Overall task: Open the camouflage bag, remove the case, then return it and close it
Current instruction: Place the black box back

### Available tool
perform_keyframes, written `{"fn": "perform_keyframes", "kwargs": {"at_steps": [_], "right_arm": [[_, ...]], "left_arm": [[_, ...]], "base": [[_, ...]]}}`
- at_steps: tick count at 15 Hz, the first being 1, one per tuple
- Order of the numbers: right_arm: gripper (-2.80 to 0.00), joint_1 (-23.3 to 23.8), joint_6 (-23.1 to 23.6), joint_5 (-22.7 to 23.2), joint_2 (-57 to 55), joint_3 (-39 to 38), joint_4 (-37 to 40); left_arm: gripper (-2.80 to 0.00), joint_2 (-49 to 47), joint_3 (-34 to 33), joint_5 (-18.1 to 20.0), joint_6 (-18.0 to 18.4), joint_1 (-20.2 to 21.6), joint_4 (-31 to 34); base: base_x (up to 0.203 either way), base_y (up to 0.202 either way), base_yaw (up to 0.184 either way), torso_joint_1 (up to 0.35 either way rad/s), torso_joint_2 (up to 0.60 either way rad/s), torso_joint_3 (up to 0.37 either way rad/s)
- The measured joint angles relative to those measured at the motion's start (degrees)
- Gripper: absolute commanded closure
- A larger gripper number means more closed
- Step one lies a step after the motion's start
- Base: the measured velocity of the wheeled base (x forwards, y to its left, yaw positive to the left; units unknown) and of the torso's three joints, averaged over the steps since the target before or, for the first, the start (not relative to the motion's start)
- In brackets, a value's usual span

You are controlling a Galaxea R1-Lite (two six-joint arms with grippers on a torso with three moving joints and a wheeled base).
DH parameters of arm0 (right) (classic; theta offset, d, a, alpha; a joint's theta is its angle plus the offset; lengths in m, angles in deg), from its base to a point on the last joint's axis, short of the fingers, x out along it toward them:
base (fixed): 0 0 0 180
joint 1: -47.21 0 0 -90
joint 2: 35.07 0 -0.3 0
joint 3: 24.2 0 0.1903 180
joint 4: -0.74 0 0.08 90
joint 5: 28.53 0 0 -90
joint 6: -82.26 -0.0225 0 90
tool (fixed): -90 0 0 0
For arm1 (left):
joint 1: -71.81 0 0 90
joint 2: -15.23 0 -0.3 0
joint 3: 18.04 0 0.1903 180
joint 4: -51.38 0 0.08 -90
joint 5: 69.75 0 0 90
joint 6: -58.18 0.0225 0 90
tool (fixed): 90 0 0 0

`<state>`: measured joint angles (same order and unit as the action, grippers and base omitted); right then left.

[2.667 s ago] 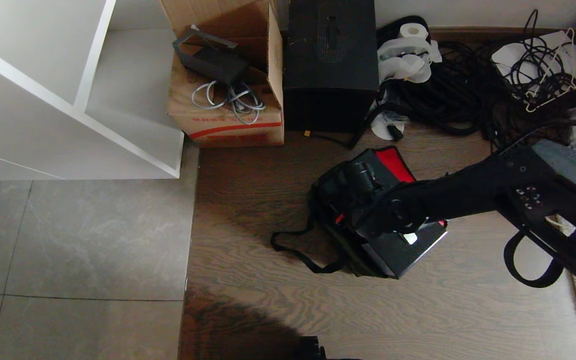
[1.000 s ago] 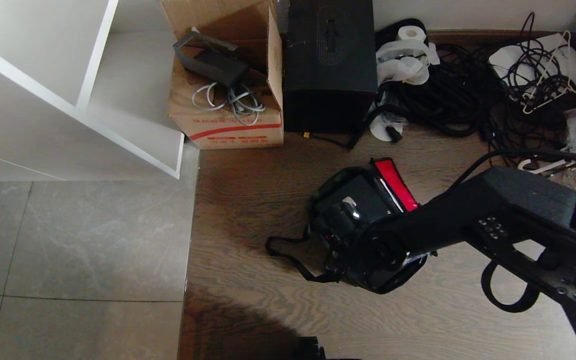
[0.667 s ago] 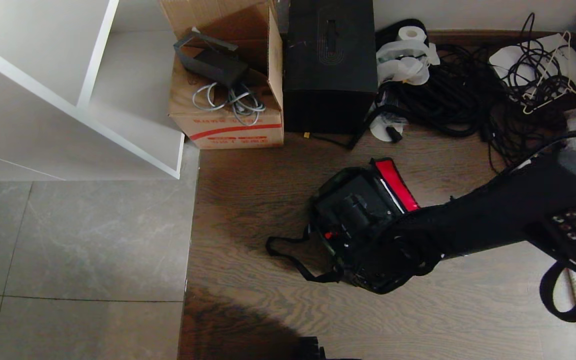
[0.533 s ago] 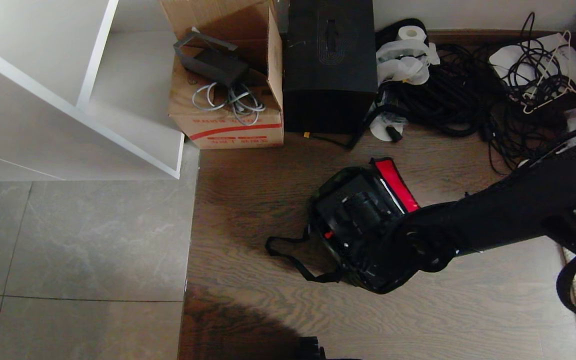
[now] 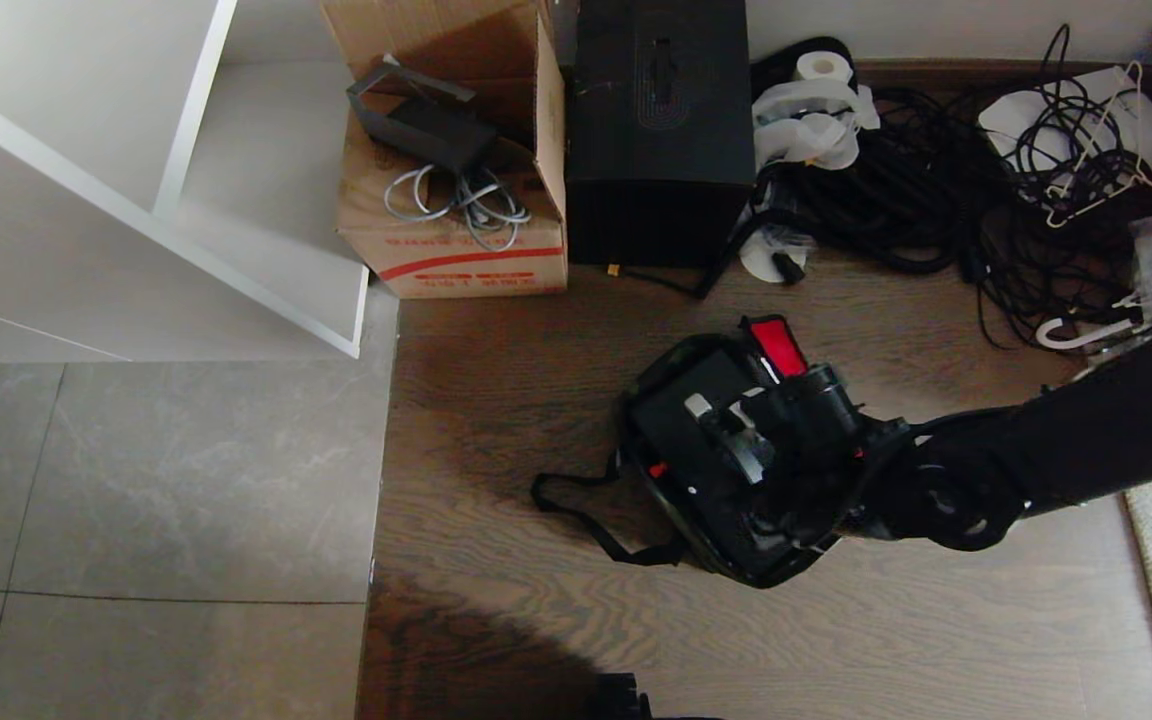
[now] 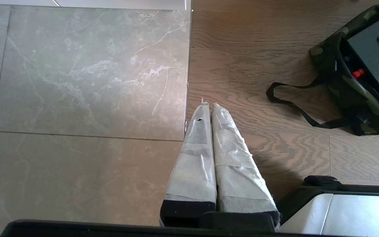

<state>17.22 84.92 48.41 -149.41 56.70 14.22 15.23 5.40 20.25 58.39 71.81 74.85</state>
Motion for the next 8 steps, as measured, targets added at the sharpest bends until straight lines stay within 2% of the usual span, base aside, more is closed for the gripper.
{"fn": "perform_keyframes", "kwargs": {"at_steps": [1,2,5,8], "right_arm": [[0.00,0.66,0.28,3.65,0.62,-1.91,-0.20],[0.00,0.99,0.52,5.00,1.11,-3.67,-0.34],[0.00,1.89,3.74,5.08,2.50,-9.60,-1.26],[0.00,3.21,3.46,7.53,5.24,-11.79,-1.71]], "left_arm": [[0.00,0.00,0.00,0.00,-0.01,0.00,0.00],[0.00,0.00,0.00,0.00,0.00,0.00,-0.02],[0.00,0.00,0.00,0.00,0.00,0.00,0.00],[0.00,0.00,0.00,0.00,-0.03,0.00,0.00]], "base": [[0.000,0.000,0.000,0.000,0.00,0.000],[0.000,0.000,0.000,0.000,0.00,0.000],[0.000,0.000,0.000,0.000,0.00,0.000],[0.000,0.000,0.000,0.000,0.00,0.000]]}}
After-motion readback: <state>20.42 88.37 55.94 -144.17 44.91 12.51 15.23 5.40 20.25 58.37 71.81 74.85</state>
